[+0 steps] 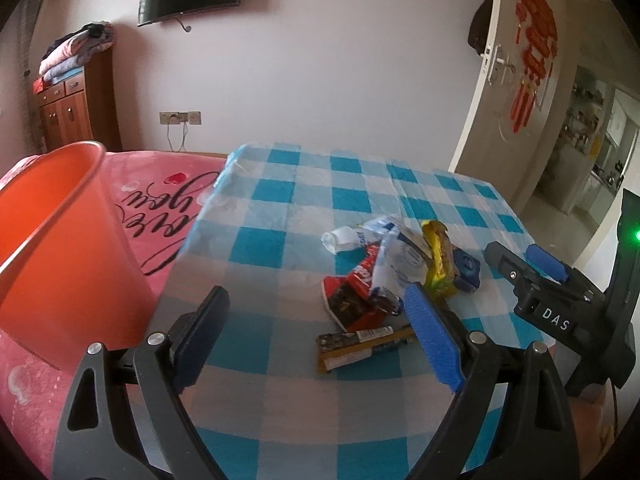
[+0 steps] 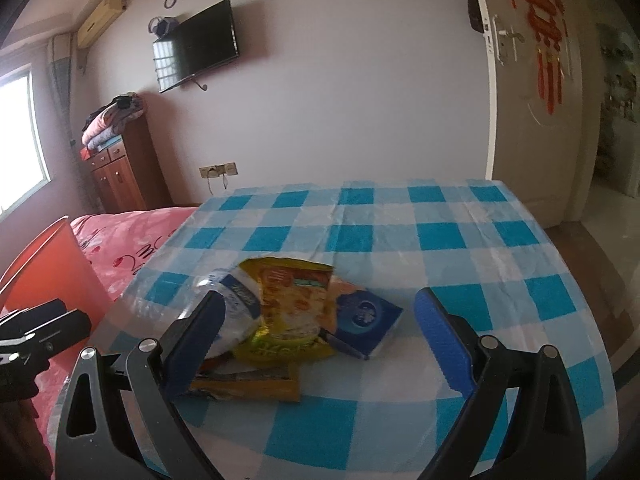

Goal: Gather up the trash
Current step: 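Grasp the white Magicday bread bag with the left tool while the right tool grasps the yellow snack bag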

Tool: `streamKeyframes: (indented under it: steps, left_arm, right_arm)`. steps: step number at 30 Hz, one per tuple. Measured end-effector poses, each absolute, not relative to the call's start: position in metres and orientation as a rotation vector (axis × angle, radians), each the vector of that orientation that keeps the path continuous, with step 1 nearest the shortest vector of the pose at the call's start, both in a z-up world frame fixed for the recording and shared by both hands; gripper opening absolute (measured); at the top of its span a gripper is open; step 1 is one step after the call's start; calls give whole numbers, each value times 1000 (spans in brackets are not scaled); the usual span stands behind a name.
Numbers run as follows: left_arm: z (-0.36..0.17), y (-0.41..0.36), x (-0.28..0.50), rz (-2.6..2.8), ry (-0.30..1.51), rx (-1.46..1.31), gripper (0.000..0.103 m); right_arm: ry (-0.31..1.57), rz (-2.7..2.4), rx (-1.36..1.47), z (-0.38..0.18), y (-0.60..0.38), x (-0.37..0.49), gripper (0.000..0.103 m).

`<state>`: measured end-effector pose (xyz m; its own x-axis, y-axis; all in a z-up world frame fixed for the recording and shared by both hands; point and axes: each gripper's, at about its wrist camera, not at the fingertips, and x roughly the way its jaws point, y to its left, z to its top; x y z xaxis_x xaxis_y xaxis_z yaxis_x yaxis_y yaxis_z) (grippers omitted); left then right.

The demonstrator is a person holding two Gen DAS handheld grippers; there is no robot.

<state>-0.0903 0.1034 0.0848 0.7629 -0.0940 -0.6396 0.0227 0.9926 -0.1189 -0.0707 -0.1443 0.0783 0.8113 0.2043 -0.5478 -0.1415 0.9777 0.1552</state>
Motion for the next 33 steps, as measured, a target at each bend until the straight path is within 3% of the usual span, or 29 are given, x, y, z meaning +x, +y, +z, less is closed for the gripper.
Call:
streamKeyframes:
  steps: [33]
  left_arm:
    - [52, 22, -16, -122, 788, 105, 90]
  right_arm:
    - [739, 142, 328, 40, -233, -32, 94]
